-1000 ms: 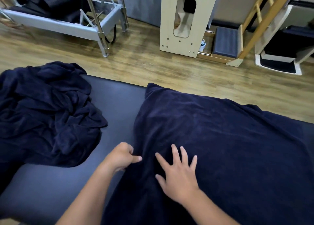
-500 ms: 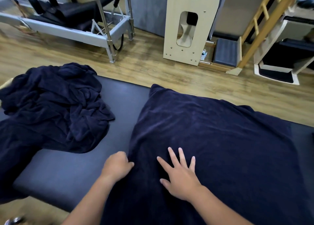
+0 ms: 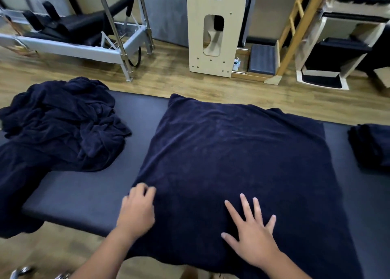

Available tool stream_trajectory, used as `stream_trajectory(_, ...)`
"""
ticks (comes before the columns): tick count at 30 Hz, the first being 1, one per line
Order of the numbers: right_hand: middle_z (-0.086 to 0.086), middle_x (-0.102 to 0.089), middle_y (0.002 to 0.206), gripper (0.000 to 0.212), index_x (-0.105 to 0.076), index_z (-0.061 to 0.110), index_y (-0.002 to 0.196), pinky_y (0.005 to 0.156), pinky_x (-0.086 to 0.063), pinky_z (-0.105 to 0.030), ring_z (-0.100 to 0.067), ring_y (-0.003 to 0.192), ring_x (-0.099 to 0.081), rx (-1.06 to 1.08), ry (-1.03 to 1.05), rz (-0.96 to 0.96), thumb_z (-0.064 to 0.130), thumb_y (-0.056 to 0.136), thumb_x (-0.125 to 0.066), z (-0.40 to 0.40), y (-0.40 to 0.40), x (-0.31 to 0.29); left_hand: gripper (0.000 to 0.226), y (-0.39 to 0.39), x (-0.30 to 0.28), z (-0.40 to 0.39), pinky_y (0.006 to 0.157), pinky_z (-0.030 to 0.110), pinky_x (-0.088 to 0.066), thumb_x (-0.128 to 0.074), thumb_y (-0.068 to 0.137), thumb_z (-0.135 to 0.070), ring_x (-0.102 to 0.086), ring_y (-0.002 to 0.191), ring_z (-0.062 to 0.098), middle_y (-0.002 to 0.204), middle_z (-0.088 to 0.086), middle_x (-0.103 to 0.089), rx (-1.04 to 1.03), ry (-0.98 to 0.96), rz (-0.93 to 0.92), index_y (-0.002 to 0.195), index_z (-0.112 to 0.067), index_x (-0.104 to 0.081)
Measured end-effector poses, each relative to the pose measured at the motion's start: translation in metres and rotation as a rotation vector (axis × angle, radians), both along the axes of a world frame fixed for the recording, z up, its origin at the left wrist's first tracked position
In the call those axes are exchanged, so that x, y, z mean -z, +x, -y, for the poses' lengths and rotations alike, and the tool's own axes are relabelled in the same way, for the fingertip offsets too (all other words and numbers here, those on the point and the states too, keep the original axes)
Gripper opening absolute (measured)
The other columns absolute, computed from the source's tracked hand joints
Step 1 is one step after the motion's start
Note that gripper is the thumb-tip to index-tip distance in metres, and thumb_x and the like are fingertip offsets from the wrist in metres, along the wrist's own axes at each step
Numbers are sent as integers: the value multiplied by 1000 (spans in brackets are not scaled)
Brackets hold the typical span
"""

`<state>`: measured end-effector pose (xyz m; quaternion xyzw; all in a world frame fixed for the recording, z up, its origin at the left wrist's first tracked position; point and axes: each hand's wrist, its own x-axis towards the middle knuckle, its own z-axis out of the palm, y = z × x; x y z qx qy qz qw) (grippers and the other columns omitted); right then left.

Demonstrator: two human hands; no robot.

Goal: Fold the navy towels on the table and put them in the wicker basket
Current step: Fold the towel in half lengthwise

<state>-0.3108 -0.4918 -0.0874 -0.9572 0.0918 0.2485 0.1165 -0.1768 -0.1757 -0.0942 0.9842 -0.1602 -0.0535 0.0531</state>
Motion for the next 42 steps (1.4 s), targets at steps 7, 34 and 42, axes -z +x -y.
stream_trajectory(7,5,40,159,92,30,57,145,109,-10,-76,-31,148,33,212,-55,0,91,79,-25,28,-85,4,63,-91,4,24,88,53,-48,-63,57,-30,-54,109,35,127,13,-52,312,94,-31,118,-14,-60)
stream_trajectory(34,9,-66,97,25,-53,34,78,78,-52,-32,-21,97,-65,245,-13,-196,17,65,-41,72,-174,-19,15,-71,-39,-9,71,32,-38,-46,92,-15,-54,79,17,88,1,-63,427,84,-607,82,-22,-55)
stream_trajectory(42,3,-63,98,38,-64,30,99,82,-47,-30,-21,101,-63,301,-59,156,5,79,-45,106,-137,-46,44,-30,-80,-5,62,28,-44,-85,61,-52,-57,65,3,70,-10,-63,433,15,-715,77,-16,-65)
